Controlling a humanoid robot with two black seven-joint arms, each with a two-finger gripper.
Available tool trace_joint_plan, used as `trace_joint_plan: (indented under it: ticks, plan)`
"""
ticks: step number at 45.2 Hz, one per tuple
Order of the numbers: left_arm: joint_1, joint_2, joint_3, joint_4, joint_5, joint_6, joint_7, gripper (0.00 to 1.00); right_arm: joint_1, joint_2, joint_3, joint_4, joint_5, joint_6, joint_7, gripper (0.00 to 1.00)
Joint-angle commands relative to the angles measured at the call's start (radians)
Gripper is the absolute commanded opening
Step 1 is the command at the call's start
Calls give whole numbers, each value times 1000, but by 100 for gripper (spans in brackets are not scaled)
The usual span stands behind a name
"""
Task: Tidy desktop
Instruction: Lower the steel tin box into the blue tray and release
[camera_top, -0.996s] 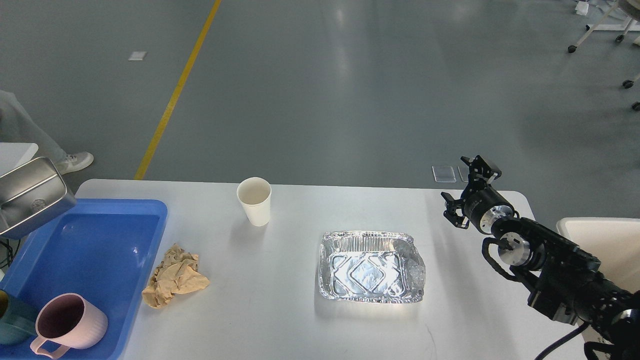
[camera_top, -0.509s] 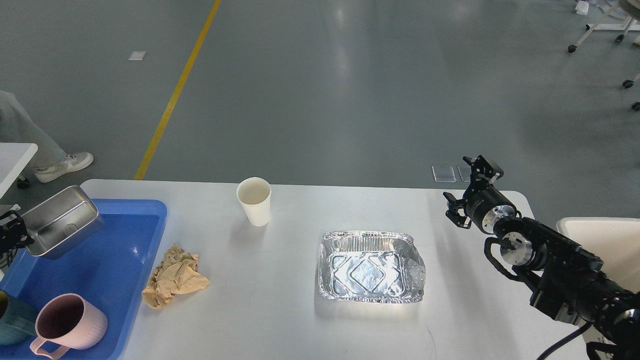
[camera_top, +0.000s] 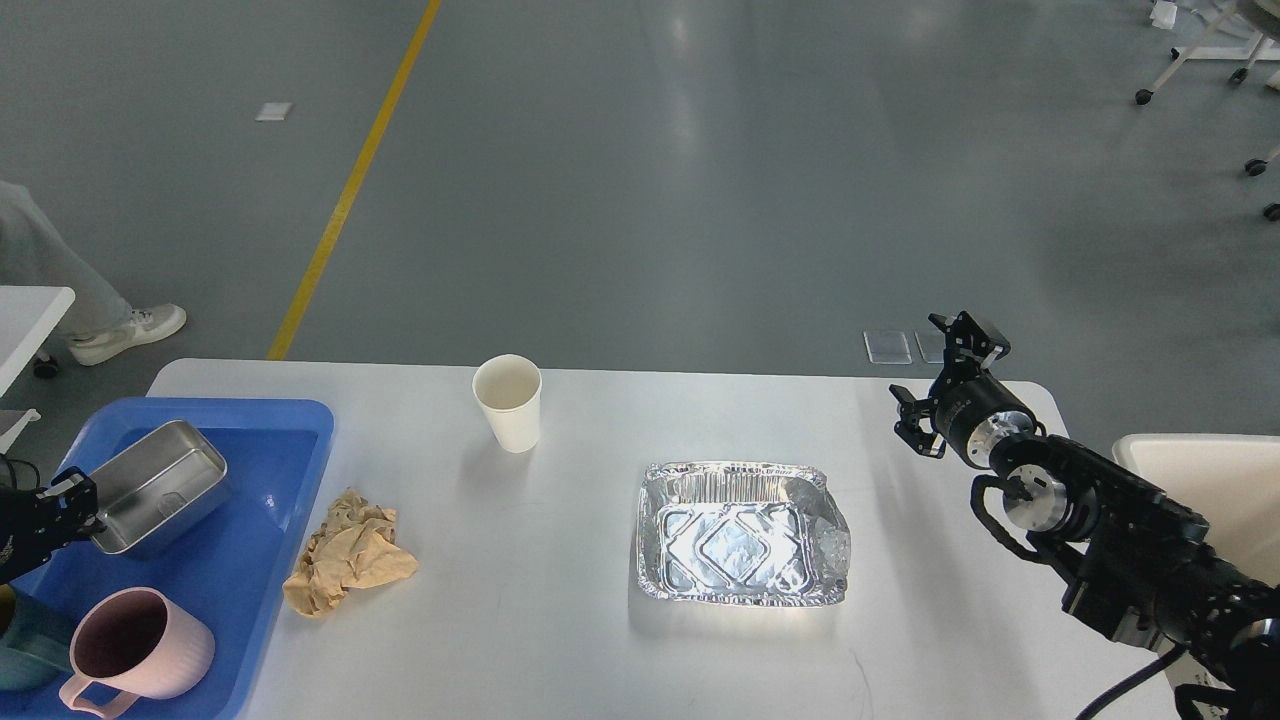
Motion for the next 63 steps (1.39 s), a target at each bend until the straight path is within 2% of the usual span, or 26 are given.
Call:
trace_joint_plan:
  ticks: [1, 7, 10, 14, 17, 23, 24, 27, 34, 50, 60, 63]
  plan:
    - [2, -16, -1, 3, 0, 5, -3, 3, 2, 0, 0, 1, 0, 0, 0, 100]
    - [13, -26, -2, 2, 0, 21, -4, 6, 2, 0, 0, 1, 0, 0, 0, 100]
    - [15, -29, -2, 3, -2, 27, -6, 11, 2, 0, 0, 0, 0, 0, 0, 100]
    - [15, -32, -10, 2, -2, 30, -14, 24, 2, 0, 0, 1, 0, 0, 0, 100]
    - [16, -32, -12, 2, -5, 41, -17, 39, 2, 0, 0, 1, 0, 0, 0, 100]
    - [21, -30, -13, 2, -58, 54, -18, 56, 5, 0, 0, 1, 0, 0, 0, 100]
    - [21, -24, -13, 2, -97, 51, -18, 64, 5, 0, 0, 1, 0, 0, 0, 100]
    - [18, -19, -15, 2, -149, 48, -18, 76, 6, 2, 0, 1, 0, 0, 0, 100]
    - [7, 5, -36, -6, -278, 22, -18, 86, 11, 0, 0, 3, 0, 0, 0, 100]
    - [-80, 13, -202, -33, -341, -206, -15, 91, 17, 3, 0, 4, 0, -2, -2, 100]
    - [-122, -58, -301, -55, -344, -197, -18, 92, 25, 5, 0, 7, 0, -2, -2, 100]
    - [-123, -85, -361, -55, -356, -173, -18, 92, 28, 3, 0, 7, 0, -2, -2, 100]
